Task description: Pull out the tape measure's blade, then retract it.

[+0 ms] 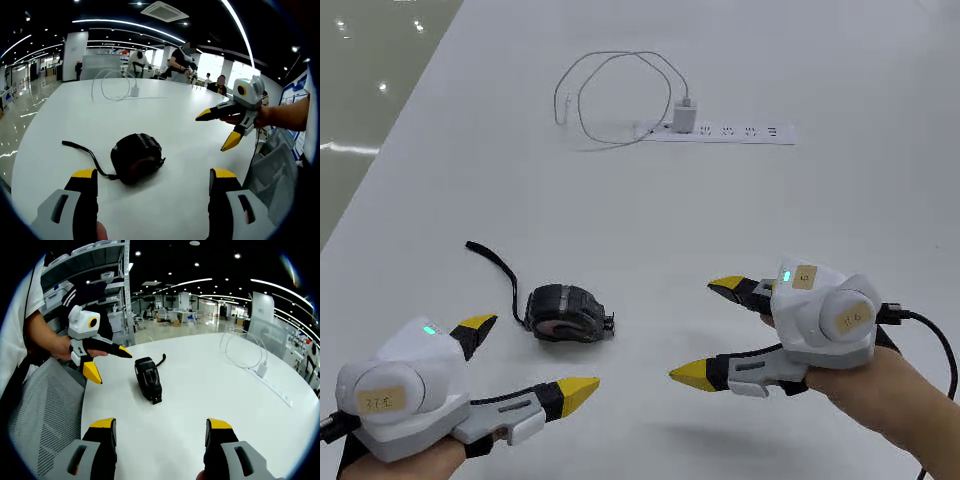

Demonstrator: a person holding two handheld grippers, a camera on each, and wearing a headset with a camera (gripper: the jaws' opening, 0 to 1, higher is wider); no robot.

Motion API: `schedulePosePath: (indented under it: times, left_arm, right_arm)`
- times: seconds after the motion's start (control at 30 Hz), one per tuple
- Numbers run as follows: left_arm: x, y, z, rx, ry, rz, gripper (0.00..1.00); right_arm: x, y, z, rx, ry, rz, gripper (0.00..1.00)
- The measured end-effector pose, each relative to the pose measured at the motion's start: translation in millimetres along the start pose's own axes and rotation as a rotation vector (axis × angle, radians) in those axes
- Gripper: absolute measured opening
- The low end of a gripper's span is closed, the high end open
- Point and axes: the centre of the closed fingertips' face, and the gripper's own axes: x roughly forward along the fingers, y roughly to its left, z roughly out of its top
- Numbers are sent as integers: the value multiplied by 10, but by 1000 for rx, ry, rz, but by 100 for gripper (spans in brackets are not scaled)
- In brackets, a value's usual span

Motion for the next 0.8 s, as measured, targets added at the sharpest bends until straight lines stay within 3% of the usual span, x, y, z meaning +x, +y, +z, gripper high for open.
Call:
schedulePosePath:
  times: [0.5, 0.8]
  left_arm:
    - [-163, 15, -86, 44, 23, -27, 91]
    - [-283, 35, -137, 35, 29, -35, 92]
  right_arm:
    - [-314, 7, -181, 28, -5, -52, 80]
    - [-469, 12, -325, 58, 2, -77, 83]
